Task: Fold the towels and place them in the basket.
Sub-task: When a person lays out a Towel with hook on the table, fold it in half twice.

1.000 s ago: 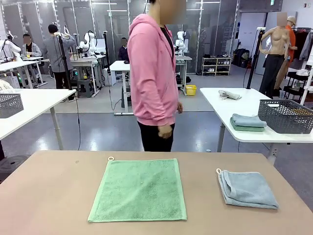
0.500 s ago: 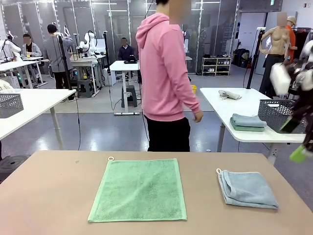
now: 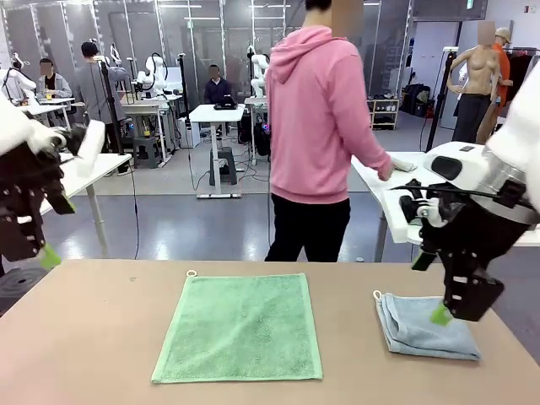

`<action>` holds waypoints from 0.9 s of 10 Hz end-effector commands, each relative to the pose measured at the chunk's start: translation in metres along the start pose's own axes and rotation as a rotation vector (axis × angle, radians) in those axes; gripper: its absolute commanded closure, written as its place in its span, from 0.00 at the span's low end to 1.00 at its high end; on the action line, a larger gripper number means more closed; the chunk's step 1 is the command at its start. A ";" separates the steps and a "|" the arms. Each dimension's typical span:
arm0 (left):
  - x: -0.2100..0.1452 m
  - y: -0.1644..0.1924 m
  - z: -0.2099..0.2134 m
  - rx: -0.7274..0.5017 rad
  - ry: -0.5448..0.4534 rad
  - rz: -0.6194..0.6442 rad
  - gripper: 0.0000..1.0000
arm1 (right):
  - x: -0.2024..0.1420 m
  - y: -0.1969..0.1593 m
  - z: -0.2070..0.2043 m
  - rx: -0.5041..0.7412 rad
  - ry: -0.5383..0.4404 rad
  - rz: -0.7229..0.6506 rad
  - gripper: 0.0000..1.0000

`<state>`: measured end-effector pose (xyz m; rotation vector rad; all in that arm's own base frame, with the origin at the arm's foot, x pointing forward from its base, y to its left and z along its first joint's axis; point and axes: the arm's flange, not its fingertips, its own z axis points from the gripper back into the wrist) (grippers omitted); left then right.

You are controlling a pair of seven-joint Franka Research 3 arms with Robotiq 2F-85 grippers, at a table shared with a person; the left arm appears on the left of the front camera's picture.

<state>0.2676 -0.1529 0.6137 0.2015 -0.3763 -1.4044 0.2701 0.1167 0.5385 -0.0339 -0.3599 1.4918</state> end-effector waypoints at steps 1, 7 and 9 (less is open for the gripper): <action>-0.012 0.008 0.008 0.028 0.037 0.065 0.00 | -0.005 0.005 0.002 0.017 0.007 -0.004 0.00; 0.007 0.003 -0.031 -0.046 0.005 -0.027 0.00 | 0.010 0.002 -0.027 0.072 -0.022 0.027 0.00; 0.013 0.000 -0.077 -0.086 -0.028 -0.074 0.00 | 0.027 0.002 -0.068 0.125 -0.022 0.045 0.00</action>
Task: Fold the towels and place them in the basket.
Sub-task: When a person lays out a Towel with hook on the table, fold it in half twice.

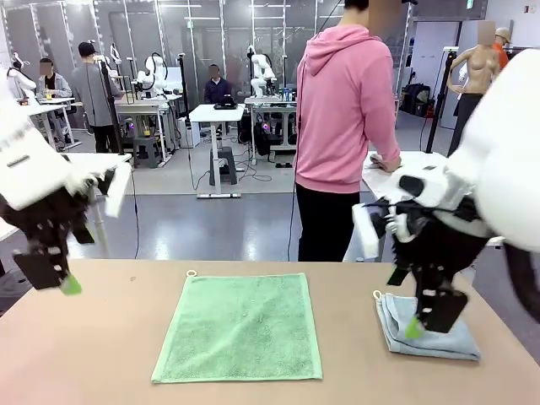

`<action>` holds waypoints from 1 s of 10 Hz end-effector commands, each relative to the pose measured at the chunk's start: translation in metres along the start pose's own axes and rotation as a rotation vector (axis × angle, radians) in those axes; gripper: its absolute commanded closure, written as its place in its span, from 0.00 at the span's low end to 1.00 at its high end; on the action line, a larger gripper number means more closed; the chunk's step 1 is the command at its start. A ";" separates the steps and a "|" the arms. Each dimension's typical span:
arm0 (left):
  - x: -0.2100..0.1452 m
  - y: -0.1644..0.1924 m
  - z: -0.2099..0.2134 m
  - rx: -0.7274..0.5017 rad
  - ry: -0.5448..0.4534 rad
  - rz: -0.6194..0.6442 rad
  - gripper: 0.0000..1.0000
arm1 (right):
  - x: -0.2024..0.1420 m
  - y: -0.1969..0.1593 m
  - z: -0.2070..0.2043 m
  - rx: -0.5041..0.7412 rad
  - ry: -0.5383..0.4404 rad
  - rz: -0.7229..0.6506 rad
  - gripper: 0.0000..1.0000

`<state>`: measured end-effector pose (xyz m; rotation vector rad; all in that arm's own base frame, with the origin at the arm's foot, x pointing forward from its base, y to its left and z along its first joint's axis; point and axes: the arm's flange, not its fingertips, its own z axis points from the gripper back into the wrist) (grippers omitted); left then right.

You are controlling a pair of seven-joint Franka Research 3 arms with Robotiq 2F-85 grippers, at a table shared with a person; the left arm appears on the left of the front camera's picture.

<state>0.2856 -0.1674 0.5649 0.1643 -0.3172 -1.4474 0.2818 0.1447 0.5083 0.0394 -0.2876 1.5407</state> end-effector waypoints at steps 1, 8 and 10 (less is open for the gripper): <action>0.005 0.004 -0.044 -0.052 -0.059 -0.042 0.00 | 0.012 -0.002 -0.047 0.052 0.001 0.011 0.00; 0.027 -0.010 -0.160 -0.193 -0.090 -0.062 0.00 | 0.056 -0.006 -0.146 0.164 0.043 0.057 0.00; 0.026 -0.007 -0.181 -0.213 -0.061 -0.058 0.00 | 0.059 -0.010 -0.167 0.170 0.047 0.049 0.00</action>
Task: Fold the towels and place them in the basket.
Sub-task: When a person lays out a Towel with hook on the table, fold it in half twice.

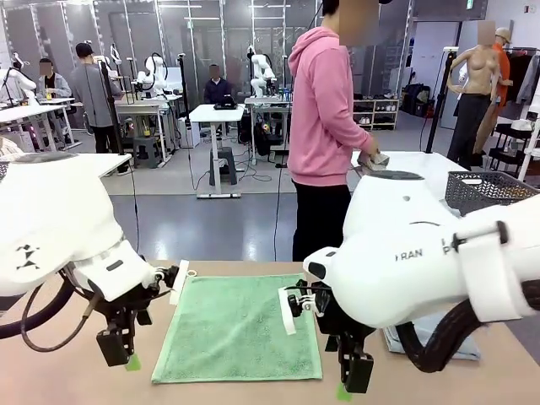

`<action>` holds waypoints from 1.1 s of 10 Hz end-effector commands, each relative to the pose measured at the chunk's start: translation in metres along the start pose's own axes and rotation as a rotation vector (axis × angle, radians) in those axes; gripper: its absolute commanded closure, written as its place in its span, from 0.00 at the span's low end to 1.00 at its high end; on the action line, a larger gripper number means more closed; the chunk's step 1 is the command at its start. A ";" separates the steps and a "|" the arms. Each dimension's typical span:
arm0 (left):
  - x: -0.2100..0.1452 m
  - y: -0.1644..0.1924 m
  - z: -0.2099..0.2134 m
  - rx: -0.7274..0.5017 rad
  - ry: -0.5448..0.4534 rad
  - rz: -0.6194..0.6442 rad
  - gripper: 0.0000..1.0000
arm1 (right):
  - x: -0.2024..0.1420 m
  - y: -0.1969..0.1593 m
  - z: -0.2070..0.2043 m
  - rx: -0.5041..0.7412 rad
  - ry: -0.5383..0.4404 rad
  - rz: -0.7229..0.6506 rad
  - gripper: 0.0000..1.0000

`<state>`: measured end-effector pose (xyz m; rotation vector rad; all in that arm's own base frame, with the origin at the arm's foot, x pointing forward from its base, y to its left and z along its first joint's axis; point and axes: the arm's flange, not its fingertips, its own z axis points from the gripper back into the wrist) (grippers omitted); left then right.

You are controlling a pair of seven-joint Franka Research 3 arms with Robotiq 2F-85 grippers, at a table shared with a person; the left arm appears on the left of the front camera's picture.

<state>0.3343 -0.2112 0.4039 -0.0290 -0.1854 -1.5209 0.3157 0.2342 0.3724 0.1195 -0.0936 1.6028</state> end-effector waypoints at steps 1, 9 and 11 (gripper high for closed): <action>-0.005 0.006 -0.018 -0.005 -0.029 -0.015 0.00 | 0.000 -0.005 -0.018 -0.012 -0.023 0.014 0.00; -0.001 0.037 -0.077 -0.100 -0.016 -0.004 0.00 | 0.005 -0.032 -0.050 -0.070 -0.054 0.060 0.00; 0.001 0.040 -0.086 -0.113 -0.018 0.004 0.00 | 0.004 -0.036 -0.054 -0.066 -0.061 0.063 0.00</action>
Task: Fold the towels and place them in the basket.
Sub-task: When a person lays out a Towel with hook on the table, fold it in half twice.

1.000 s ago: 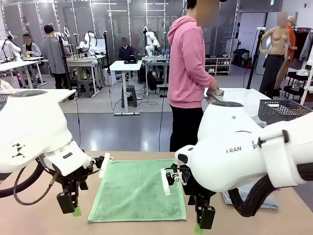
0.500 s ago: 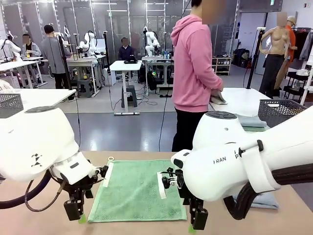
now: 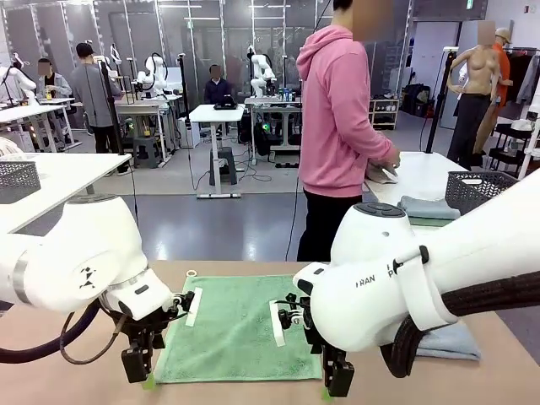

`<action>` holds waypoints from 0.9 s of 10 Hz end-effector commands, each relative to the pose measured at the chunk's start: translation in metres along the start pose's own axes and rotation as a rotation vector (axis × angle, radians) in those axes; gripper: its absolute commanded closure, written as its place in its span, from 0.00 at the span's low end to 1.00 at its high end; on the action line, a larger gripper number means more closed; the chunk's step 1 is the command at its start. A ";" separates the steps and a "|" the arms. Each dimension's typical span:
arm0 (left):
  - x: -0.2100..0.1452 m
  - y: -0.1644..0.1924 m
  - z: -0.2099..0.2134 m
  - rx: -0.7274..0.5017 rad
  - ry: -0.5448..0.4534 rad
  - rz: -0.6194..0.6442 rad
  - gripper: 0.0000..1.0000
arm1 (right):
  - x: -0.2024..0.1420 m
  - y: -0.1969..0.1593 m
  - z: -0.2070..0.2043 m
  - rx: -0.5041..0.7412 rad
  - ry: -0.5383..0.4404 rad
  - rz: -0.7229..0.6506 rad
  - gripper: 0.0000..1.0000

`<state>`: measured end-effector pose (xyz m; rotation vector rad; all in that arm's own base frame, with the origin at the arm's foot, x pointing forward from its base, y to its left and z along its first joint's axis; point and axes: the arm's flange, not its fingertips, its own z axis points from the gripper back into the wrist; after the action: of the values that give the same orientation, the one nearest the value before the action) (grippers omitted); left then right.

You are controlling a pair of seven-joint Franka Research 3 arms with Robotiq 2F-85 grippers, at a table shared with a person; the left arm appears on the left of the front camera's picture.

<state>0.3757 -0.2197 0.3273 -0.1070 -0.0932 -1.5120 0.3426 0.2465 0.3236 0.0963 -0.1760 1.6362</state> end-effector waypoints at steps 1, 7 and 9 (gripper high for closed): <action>0.002 0.010 -0.009 -0.013 -0.025 -0.013 0.00 | -0.002 -0.011 -0.009 -0.008 -0.023 0.026 0.00; 0.002 0.012 -0.030 -0.051 -0.012 0.009 0.00 | -0.005 -0.025 -0.019 0.019 -0.047 0.033 0.00; 0.001 0.011 -0.034 -0.058 -0.013 0.013 0.00 | -0.002 -0.027 -0.023 0.025 -0.032 0.030 0.00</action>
<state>0.3833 -0.2242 0.2982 -0.1351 -0.0291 -1.4920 0.3656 0.2482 0.3074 0.1301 -0.1679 1.6548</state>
